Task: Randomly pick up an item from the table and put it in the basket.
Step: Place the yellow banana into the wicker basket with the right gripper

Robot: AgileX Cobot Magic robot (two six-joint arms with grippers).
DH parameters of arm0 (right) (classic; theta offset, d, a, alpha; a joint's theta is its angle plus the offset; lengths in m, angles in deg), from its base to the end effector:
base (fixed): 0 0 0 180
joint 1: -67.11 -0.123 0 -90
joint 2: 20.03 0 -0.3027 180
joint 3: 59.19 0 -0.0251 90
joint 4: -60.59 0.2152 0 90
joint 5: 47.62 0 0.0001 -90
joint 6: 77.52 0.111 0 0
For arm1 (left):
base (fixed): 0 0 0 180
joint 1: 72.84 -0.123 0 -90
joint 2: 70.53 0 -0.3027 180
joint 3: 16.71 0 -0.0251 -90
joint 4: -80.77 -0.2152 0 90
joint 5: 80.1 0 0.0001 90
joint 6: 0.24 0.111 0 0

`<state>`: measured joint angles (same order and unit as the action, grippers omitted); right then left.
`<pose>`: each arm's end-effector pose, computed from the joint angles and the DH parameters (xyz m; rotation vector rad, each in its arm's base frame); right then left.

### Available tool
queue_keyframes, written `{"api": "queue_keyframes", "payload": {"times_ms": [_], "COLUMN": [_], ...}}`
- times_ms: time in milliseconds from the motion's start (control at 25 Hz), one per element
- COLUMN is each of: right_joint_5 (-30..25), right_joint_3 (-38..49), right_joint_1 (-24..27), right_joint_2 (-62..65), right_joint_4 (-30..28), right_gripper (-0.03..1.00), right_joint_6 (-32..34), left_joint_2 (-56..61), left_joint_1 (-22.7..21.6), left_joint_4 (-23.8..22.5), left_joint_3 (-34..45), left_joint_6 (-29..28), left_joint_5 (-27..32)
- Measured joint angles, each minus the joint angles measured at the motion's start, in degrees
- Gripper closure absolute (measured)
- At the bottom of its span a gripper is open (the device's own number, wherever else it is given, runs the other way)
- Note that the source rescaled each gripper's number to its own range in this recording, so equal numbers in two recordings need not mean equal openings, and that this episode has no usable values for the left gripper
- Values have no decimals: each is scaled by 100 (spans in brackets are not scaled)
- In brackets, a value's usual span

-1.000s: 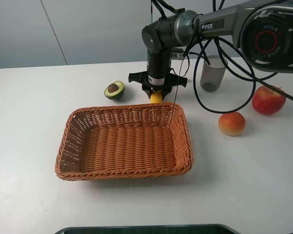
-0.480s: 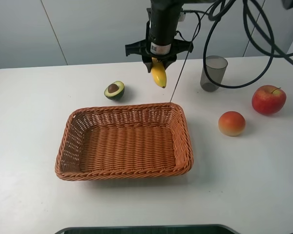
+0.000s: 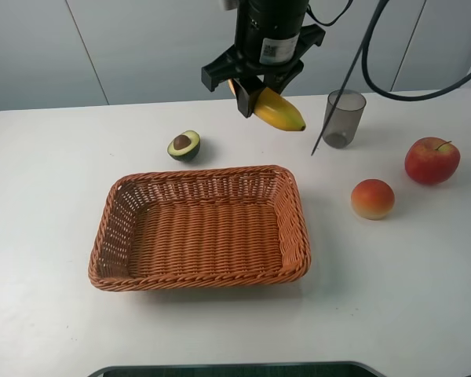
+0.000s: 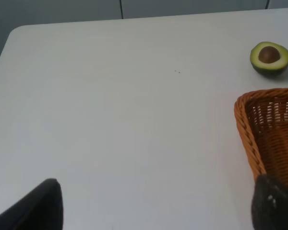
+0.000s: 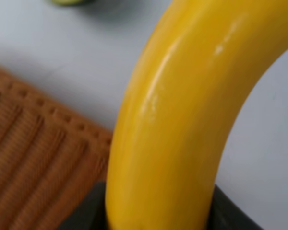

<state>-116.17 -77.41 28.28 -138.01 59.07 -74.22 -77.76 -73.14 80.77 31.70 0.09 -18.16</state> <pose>0.2983 0.2366 0.2699 -0.9074 2.7976 0.0730 -0.0385 -0.0002 0.2518 0.0005 2.0522 0.0068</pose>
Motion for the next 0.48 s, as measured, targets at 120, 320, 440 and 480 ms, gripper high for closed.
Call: {"api": "queue_keyframes", "payload": {"times_ms": [120,320,440,480], "right_joint_5": [-23,196,409,484], "right_joint_3": [598,1593,2199,2337], "right_joint_1": [-156,-485,-747,-835], "right_joint_2": [466,1215,1543,1622], "right_joint_4": [93,104,104,104], "right_gripper": [95,95,95,95], "right_joint_6": [-426,-1057,-1484,-1697], "left_joint_2": [0,0,0,0], "left_joint_1": [0,0,0,0], "left_joint_4": [0,0,0,0], "left_joint_3": [0,0,0,0], "left_joint_6": [0,0,-32,-32], "left_joint_5": [0,0,0,0]}}
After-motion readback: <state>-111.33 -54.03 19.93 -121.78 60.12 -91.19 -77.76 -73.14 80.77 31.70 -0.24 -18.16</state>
